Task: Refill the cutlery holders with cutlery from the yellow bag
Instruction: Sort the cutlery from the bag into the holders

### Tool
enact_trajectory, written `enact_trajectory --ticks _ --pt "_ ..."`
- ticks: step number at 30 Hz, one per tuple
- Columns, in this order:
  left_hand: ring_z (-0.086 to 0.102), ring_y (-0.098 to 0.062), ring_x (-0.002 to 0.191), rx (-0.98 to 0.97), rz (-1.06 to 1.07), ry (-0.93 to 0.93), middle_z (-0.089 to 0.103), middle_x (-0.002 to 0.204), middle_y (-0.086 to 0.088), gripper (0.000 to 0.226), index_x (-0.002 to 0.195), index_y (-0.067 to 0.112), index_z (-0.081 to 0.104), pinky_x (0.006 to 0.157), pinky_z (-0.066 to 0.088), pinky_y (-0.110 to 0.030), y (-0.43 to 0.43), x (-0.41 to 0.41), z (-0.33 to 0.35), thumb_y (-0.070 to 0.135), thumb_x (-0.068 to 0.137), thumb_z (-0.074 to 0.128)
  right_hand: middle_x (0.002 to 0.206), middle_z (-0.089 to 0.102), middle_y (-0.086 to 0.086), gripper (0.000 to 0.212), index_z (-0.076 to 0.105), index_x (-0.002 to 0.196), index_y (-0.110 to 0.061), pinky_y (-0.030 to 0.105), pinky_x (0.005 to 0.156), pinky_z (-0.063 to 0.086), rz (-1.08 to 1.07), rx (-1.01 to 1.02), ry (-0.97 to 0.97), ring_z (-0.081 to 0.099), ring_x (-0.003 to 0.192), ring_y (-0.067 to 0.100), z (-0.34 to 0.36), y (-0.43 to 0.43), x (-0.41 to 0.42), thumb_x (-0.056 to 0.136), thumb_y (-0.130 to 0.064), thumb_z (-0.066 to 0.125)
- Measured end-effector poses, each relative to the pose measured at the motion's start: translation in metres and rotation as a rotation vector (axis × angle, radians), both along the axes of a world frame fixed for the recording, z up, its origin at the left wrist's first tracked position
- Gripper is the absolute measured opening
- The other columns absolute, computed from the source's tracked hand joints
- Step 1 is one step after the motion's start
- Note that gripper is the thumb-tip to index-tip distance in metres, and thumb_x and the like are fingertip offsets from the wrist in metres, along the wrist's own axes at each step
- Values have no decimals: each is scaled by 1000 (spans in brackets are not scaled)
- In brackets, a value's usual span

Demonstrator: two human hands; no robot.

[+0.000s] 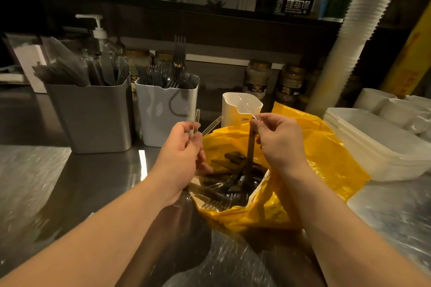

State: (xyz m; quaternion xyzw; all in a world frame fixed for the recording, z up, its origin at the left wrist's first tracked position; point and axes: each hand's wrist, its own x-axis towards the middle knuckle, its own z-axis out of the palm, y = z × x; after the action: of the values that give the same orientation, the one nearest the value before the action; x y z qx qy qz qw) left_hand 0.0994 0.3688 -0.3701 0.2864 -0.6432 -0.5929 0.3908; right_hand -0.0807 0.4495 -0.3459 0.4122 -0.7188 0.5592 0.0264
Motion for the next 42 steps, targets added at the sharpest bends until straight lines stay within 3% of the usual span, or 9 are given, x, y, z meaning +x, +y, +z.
enact_trajectory --ticks 3,7,12,18,21,26,31,37,42 --pt "70 -15 81 -56 5 -13 69 87 -3 28 127 31 55 74 55 -24 1 0 1 15 105 49 101 68 -13 29 69 126 -13 23 80 58 0 0 83 63 87 -1 1 2 -1 98 -18 62" --pt "72 -12 87 -13 52 31 75 87 3 24 116 27 66 79 55 -25 -1 3 1 12 102 54 107 74 -3 28 71 123 -15 24 69 61 -48 -27 132 69 90 11 4 6 -8 96 -15 64" --pt "75 -19 88 74 -6 81 76 89 -3 22 114 18 67 73 60 -24 1 2 2 7 100 54 94 72 -1 18 72 111 -15 14 52 51 101 39 -92 66 76 12 12 11 -2 94 -17 65" --pt "73 -11 79 135 23 71 72 81 5 21 110 28 65 61 56 -18 1 -1 3 18 106 47 82 76 -6 11 78 96 -22 15 58 52 304 40 -342 72 79 10 16 12 31 91 -25 69" --pt "69 -14 78 148 19 83 70 87 -1 19 117 28 59 70 57 -25 -2 -2 1 19 106 47 81 75 -4 10 77 96 -21 15 55 50 262 -1 -342 69 74 10 21 10 32 91 -23 69" --pt "66 -17 77 118 39 85 69 91 -6 14 114 23 57 70 58 -25 -8 -1 -2 16 105 50 101 70 -3 17 75 110 -16 30 79 58 -134 345 342 63 91 14 57 -16 -35 96 -18 66" --pt "68 -18 85 19 88 64 68 94 -4 17 110 30 58 67 57 -20 -7 -2 -4 15 104 52 118 66 12 36 69 124 -13 39 94 58 -179 832 720 64 109 30 80 -77 -66 90 -2 70" --pt "68 -11 83 -33 89 31 69 94 2 17 109 32 59 65 54 -15 -9 -1 -6 17 103 55 136 54 16 43 59 137 -12 46 108 47 27 1119 812 53 123 37 76 -112 -66 95 -16 67" --pt "67 -9 93 -9 78 38 70 104 8 20 112 33 62 68 56 -15 -8 1 -4 17 102 56 146 44 9 61 53 141 -31 51 110 37 -8 946 901 31 139 36 91 -102 -53 91 3 63"
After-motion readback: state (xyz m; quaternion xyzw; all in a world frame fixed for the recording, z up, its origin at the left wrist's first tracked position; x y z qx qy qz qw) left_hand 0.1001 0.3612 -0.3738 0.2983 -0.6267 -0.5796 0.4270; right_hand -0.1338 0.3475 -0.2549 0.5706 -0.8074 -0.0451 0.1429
